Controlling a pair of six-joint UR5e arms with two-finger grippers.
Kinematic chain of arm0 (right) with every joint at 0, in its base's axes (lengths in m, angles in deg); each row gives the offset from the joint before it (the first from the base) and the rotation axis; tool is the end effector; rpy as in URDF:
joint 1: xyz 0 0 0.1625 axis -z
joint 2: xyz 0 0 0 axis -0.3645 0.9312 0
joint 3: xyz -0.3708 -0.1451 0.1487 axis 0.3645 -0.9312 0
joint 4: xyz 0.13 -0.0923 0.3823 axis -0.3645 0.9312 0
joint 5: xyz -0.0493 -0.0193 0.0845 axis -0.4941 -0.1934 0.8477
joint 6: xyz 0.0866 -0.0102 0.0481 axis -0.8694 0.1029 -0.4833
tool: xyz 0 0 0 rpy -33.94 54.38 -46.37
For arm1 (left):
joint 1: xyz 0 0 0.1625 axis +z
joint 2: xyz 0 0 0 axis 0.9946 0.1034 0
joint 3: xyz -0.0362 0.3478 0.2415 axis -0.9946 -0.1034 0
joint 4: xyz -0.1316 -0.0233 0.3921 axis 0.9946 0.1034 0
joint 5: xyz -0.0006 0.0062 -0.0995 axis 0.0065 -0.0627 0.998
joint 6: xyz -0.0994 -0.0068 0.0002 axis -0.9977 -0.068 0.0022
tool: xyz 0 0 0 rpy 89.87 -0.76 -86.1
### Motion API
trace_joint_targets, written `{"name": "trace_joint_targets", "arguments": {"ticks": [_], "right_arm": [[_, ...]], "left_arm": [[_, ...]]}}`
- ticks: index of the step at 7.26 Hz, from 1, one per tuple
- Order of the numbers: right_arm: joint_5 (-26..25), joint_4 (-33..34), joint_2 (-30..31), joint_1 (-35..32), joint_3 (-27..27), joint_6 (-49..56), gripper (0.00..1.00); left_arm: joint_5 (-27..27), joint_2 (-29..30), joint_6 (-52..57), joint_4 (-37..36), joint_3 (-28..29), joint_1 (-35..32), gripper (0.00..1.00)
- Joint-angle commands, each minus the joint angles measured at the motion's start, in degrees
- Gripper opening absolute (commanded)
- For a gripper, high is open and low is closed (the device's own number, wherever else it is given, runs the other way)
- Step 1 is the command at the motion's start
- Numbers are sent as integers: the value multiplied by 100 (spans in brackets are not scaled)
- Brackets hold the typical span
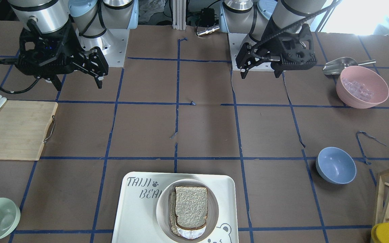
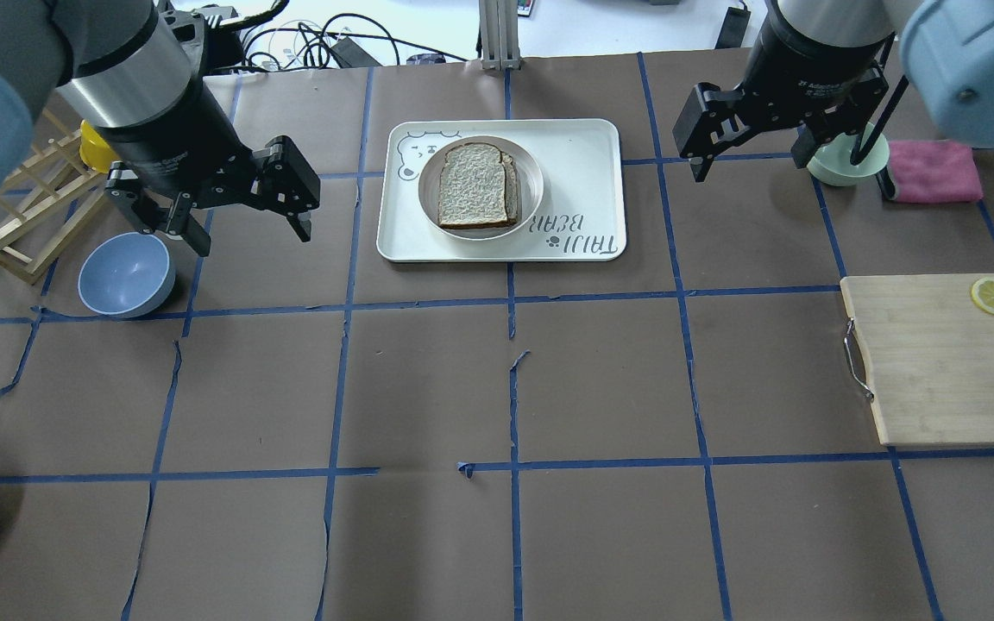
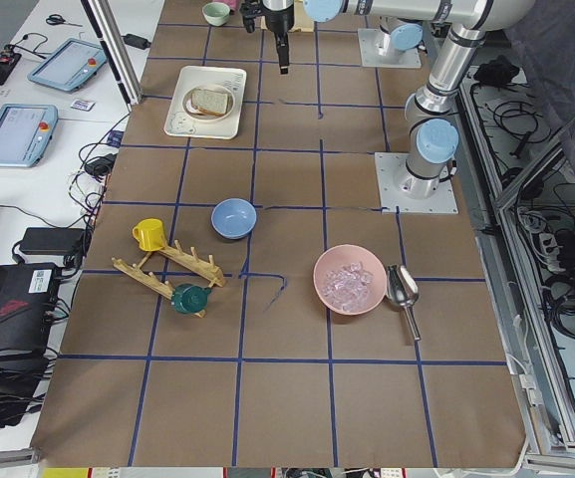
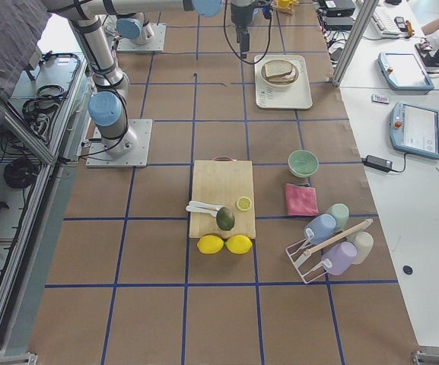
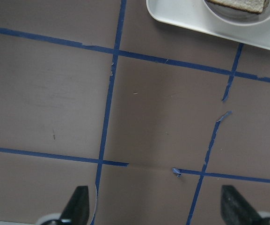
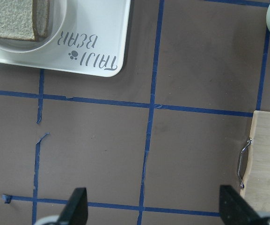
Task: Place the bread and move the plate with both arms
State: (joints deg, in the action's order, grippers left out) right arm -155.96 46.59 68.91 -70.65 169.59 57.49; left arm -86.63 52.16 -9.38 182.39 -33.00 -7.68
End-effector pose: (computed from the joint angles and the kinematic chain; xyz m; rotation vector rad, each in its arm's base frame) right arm 0.1504 -0.4976 0.5099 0.1583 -3.1288 0.1055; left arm -0.1497 -0.4610 0.5088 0.0892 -3.1182 -0.0338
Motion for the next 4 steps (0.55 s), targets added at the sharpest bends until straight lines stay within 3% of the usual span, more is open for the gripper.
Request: {"name": "trace_joint_targets", "arguments": {"ticks": [1,4], "right_arm": [[-1,0,0,0,0,0,100],[-1,0,0,0,0,0,100]], "left_arm": [[-186,-145,475,-424,-179,7,100],[-484,13,-95,-1214,-268,16,100]]}}
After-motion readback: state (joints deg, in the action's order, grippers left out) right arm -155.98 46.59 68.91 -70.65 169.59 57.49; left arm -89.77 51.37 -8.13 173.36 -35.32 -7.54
